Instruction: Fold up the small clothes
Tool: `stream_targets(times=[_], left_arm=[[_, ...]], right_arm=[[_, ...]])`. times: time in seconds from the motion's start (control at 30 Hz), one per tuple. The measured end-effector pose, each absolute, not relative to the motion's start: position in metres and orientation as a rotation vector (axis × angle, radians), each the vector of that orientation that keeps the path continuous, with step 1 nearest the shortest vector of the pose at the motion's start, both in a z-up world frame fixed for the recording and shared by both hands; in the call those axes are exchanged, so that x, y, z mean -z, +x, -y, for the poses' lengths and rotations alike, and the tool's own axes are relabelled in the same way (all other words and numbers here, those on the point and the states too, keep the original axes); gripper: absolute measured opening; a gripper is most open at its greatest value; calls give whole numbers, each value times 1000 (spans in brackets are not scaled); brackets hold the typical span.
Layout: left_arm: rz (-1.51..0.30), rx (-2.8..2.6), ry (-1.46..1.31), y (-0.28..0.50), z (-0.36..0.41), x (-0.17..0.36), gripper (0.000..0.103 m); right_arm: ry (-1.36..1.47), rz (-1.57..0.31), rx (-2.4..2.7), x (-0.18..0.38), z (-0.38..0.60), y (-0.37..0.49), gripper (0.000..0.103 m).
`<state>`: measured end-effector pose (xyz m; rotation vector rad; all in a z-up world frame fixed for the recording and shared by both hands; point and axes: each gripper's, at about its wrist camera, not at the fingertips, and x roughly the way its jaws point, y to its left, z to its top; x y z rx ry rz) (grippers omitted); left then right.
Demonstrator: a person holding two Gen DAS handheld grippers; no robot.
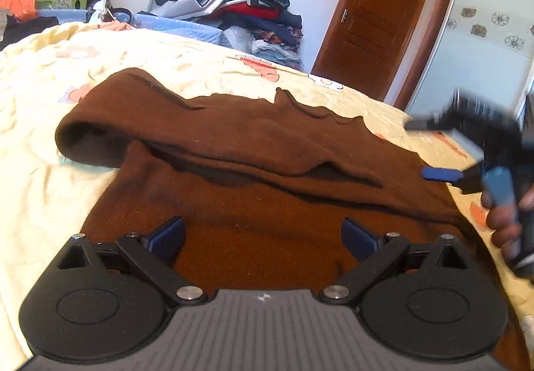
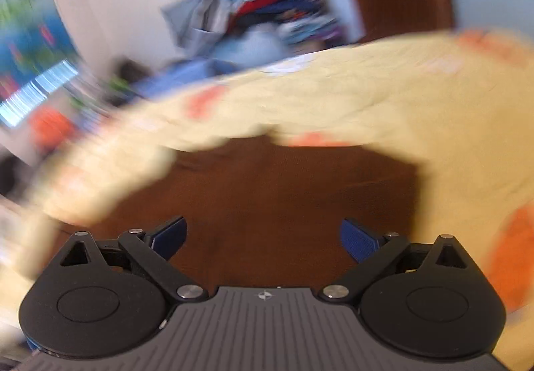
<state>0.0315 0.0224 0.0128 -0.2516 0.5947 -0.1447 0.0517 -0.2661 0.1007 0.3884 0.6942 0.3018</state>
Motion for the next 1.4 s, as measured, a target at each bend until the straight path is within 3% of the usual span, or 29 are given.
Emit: stream_targets(times=[0.17,0.23,0.3,0.33,0.37,0.4,0.47,0.8,1.03,1.33,1.4], left_arm=[[-596,154,-247,28,-26,-14,102],[-591,158,-263,28,-28,-13,102],[-590,157,-266,29,-28,-12,102],[-590,158,-265,29,-28,-12,102],[-591,160,-264,29,-27,-12,103],[-591,160,-265,30,-27,-12,103],[-590,161,-265,30,-27,-12,103],[-587,164,-278,32,-27,-11,103],[-587,164,-278,32,-27,-11,103],[-592,151,-272,31,-28,-13,103],[-582,139,-298,29,-37,-25,103]], right_arm=[[524,-992,-462,-83,231,90,78],[491,-987,-453,-82,222,96,78],[503,-1004,-449,-83,218,102,70],[498,-1017,-449,-82,216,105,52],[478,-1029,-438,-80,213,107,43],[450,-1034,-422,-79,210,107,24],[432,-1030,-429,-80,209,106,20],[420,-819,-425,-153,277,89,18],[401,-885,-184,-116,356,90,18],[400,-890,-175,-103,358,82,18],[363,-915,-154,-98,356,82,25]])
